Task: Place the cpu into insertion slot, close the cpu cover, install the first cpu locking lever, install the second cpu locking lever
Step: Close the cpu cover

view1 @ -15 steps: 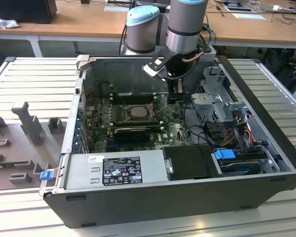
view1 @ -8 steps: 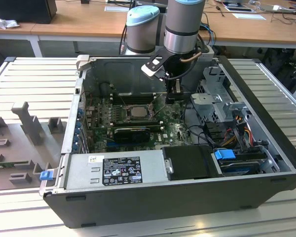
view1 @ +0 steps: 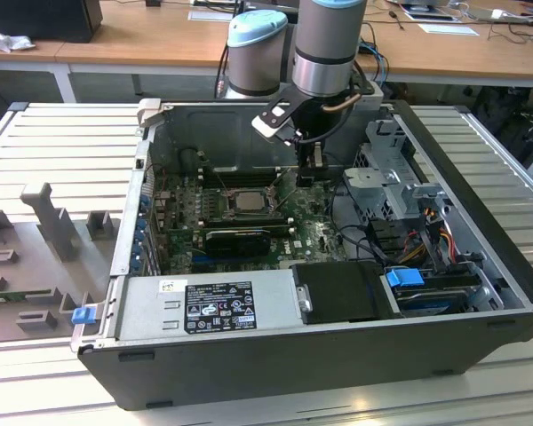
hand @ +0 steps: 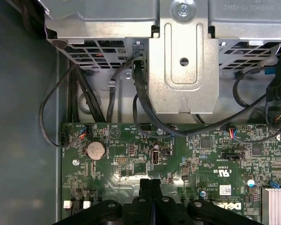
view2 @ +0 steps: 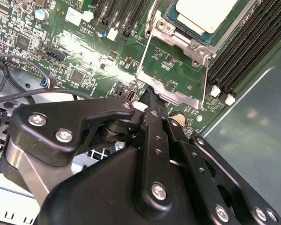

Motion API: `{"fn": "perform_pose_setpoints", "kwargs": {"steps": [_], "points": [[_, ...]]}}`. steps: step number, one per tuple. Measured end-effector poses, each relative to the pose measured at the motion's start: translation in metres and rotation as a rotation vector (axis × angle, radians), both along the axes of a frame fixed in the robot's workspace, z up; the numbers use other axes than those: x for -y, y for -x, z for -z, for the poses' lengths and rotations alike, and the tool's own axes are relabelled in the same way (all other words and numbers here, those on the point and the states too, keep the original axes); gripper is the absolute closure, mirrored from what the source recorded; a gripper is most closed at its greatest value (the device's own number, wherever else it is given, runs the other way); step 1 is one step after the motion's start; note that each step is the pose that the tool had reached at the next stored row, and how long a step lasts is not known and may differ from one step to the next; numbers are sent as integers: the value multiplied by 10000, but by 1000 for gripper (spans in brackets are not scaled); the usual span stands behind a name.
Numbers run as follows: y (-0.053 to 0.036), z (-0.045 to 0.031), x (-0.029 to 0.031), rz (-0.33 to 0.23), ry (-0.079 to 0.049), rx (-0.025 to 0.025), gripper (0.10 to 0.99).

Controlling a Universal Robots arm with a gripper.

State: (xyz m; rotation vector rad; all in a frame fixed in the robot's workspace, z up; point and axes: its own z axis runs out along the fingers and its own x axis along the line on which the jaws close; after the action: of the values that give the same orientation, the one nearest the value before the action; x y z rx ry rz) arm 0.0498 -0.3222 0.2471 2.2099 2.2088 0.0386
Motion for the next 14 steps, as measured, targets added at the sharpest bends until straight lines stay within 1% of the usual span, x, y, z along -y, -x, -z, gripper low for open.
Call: {"fn": "perform_pose_setpoints", "kwargs": {"steps": [14], "points": [[21, 0, 0, 2, 0, 1, 980]]}}
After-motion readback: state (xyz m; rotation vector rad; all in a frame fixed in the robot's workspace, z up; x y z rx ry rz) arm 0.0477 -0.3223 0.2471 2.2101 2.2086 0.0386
